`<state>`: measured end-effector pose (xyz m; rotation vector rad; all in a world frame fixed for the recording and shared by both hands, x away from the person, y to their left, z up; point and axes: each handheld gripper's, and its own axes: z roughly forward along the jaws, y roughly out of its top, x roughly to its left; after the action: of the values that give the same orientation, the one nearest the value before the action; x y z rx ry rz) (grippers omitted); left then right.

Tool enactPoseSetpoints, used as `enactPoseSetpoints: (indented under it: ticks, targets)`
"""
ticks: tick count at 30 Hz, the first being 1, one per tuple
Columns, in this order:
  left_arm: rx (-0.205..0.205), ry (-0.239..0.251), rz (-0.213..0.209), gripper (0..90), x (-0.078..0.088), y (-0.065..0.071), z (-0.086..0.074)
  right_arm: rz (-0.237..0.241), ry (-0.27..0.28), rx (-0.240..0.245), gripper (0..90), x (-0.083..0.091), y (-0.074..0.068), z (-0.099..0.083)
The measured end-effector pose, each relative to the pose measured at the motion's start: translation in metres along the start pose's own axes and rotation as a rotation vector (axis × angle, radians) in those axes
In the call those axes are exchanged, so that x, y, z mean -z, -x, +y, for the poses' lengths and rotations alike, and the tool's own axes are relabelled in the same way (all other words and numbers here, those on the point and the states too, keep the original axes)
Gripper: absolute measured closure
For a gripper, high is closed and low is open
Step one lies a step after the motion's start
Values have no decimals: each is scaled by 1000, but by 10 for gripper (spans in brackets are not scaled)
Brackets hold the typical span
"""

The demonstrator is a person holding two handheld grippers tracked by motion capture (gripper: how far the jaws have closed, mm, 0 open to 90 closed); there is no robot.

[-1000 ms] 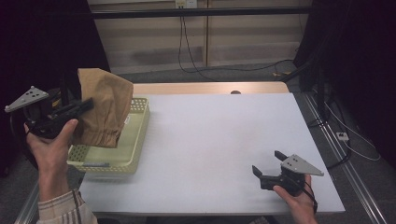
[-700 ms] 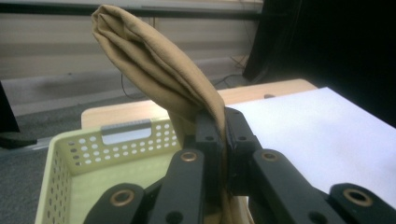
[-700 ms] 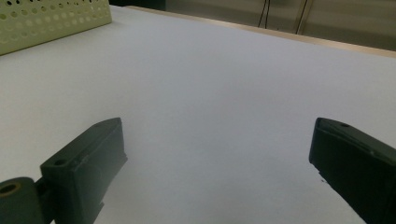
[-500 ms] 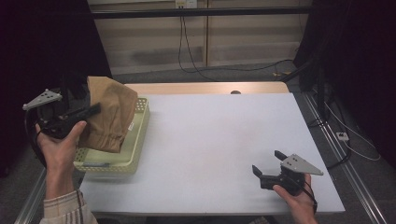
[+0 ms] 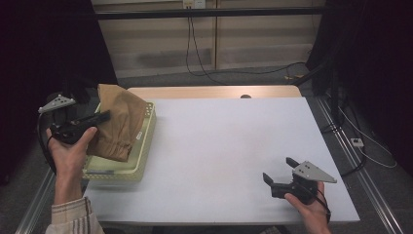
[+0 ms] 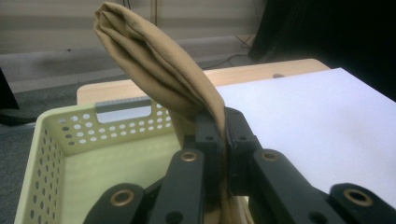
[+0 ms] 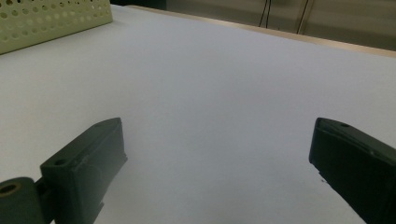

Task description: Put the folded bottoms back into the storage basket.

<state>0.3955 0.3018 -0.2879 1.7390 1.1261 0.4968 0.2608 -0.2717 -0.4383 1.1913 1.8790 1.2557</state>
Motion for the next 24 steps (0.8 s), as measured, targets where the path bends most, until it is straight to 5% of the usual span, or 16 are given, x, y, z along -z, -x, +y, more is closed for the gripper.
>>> enactPoseSetpoints:
  ticks: [9,24]
  targets:
    - [30,-52,-13,864,-17,-5,-7,2,-4,7,35,-1,0,0]
    - [18,-104,-18,863,-35,0,-10,2,-2,12,35,0,0,0]
